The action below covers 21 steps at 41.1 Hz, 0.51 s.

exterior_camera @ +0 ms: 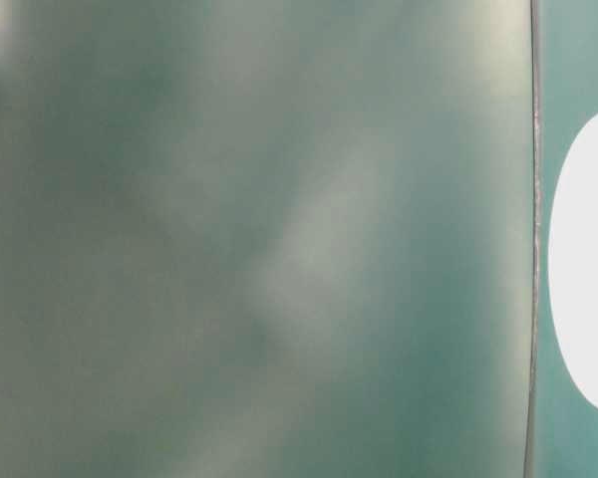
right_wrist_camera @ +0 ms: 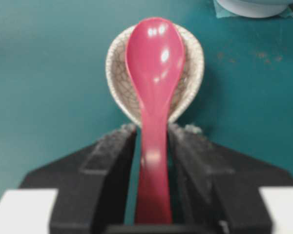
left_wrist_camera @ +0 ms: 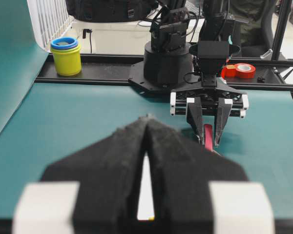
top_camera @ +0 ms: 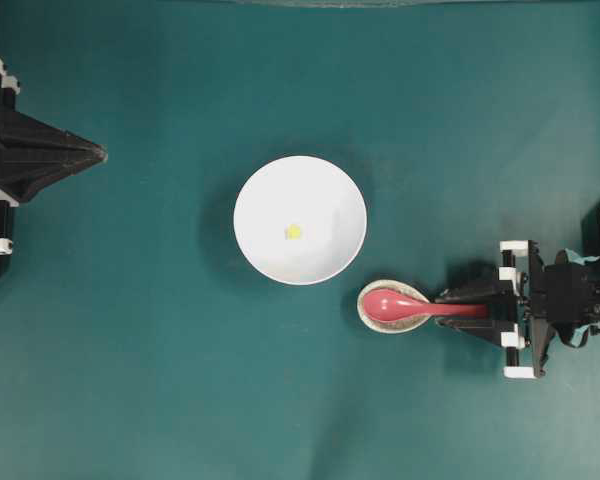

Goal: Scoop the yellow hexagonal prism block from the bowl with a spoon using the right arm.

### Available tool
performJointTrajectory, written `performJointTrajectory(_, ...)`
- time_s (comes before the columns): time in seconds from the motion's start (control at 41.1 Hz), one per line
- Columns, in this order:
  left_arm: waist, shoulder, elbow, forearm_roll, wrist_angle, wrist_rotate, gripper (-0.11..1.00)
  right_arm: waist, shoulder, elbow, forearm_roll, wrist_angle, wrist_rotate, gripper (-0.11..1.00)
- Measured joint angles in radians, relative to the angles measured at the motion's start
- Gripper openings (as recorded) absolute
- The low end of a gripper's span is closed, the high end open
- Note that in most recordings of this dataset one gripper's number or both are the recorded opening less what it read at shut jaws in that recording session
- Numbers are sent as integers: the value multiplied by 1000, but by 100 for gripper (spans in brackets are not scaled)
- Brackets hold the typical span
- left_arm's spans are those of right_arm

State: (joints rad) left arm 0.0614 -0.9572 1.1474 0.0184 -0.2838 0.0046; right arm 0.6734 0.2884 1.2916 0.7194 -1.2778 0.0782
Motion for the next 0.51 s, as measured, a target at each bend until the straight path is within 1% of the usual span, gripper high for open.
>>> performJointTrajectory(0.438, 0, 0, 0, 0, 0, 0, 2, 0, 0, -3, 0, 0, 0, 38)
performJointTrajectory(0.51, 0, 0, 0, -2, 0, 0, 2, 0, 0, -3, 0, 0, 0, 36)
